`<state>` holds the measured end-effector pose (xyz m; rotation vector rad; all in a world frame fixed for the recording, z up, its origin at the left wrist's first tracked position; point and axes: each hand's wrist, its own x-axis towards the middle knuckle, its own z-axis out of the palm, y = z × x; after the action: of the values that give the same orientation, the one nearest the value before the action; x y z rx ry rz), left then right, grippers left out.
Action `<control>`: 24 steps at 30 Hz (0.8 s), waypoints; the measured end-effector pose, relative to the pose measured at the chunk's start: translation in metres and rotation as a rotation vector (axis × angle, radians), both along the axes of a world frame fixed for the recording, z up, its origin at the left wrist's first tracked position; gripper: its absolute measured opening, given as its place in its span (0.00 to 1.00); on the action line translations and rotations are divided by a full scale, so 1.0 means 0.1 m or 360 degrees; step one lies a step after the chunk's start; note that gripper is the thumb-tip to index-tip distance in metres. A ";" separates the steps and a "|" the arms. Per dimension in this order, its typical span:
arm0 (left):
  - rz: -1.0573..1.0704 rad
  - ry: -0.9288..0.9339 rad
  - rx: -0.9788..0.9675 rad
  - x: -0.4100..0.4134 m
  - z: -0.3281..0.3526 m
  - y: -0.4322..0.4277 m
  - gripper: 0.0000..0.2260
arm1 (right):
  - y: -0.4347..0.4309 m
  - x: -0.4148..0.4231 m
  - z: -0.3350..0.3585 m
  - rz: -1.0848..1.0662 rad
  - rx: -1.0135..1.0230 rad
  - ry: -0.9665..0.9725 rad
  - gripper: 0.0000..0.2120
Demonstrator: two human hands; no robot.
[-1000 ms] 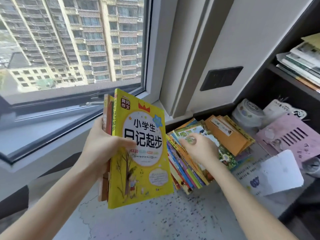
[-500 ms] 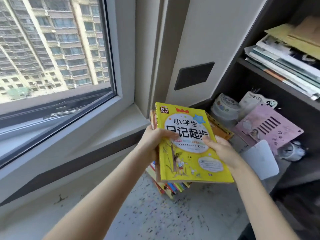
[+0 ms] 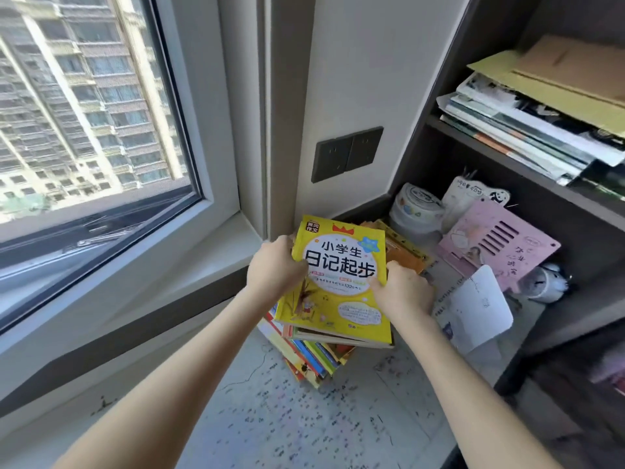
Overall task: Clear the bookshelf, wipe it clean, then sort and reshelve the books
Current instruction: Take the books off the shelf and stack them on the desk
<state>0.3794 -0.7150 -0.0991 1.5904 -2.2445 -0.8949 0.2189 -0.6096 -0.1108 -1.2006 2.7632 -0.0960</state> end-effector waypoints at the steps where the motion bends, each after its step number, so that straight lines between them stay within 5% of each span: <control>1: -0.0012 0.0004 -0.0023 0.06 0.06 0.03 0.18 | 0.06 0.05 0.08 0.0031 -0.0073 0.0020 0.17; 11: -0.0561 0.0348 -0.0168 0.28 1.07 0.71 0.12 | 0.88 0.60 1.02 0.0522 -0.0916 -0.0710 0.12; 19: -0.0833 0.0898 -0.0290 0.36 1.94 1.83 0.04 | 2.11 0.83 1.79 0.0916 -0.1373 -0.0602 0.11; 24: -0.0624 0.1202 -0.0843 0.24 2.14 2.76 0.04 | 3.14 0.71 2.10 0.1037 -0.1600 -0.0388 0.11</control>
<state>0.4030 -0.4393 0.1153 0.4688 -1.9881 -0.7225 0.2904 -0.2953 0.0995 -2.0113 1.9280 -1.5404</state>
